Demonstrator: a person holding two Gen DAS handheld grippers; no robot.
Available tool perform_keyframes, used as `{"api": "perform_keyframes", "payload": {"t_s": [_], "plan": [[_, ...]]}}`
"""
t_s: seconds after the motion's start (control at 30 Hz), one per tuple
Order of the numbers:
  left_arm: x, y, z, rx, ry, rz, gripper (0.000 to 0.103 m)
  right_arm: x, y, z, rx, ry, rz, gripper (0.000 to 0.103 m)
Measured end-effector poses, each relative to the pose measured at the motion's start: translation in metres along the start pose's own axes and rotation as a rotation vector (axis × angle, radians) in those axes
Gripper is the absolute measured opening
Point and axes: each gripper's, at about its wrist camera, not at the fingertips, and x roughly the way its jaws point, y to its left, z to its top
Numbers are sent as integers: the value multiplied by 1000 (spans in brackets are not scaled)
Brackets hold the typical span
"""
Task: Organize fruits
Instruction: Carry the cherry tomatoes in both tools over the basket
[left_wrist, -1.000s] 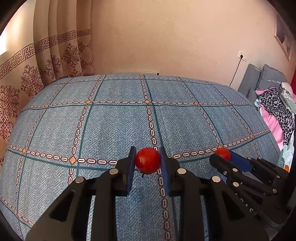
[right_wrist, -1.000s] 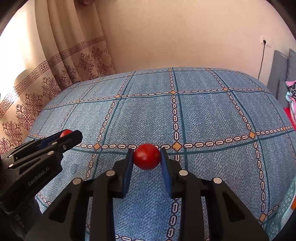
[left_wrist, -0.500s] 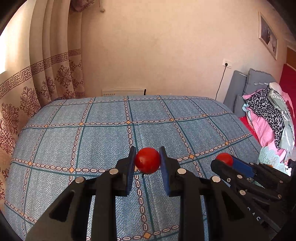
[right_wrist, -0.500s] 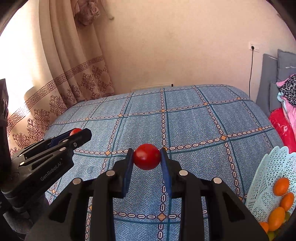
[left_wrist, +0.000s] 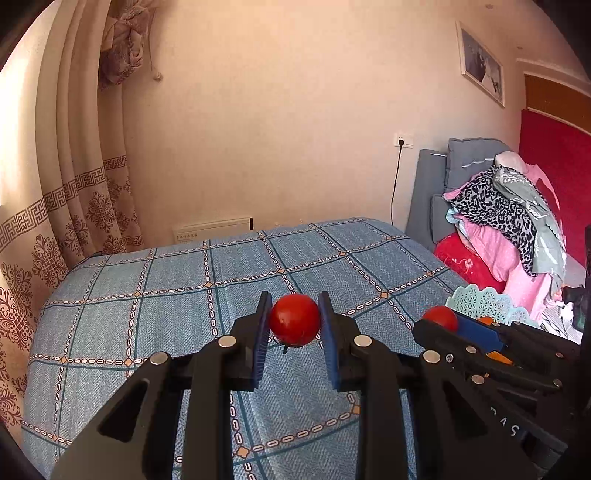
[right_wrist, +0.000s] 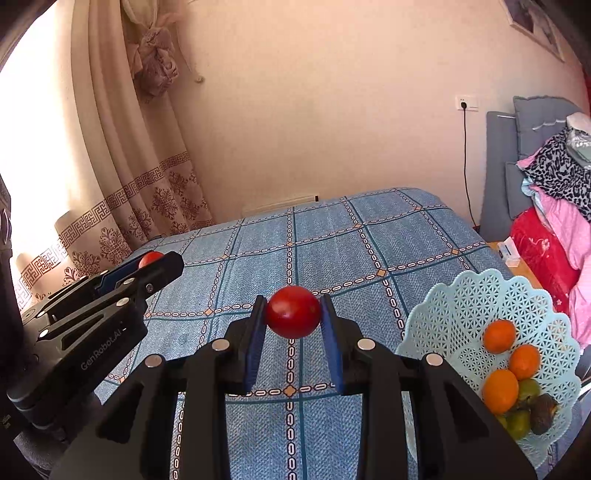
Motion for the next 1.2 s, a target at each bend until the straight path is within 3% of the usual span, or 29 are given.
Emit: {"api": "perform_keyframes", "payload": {"t_s": [0.7, 1.2], "plan": [[-33, -65, -19, 138, -31, -120, 26, -63, -58, -21, 78, -48, -132, 29], [-24, -90, -38, 173, 21, -223, 26, -91, -124, -42, 171, -55, -225, 29]]}}
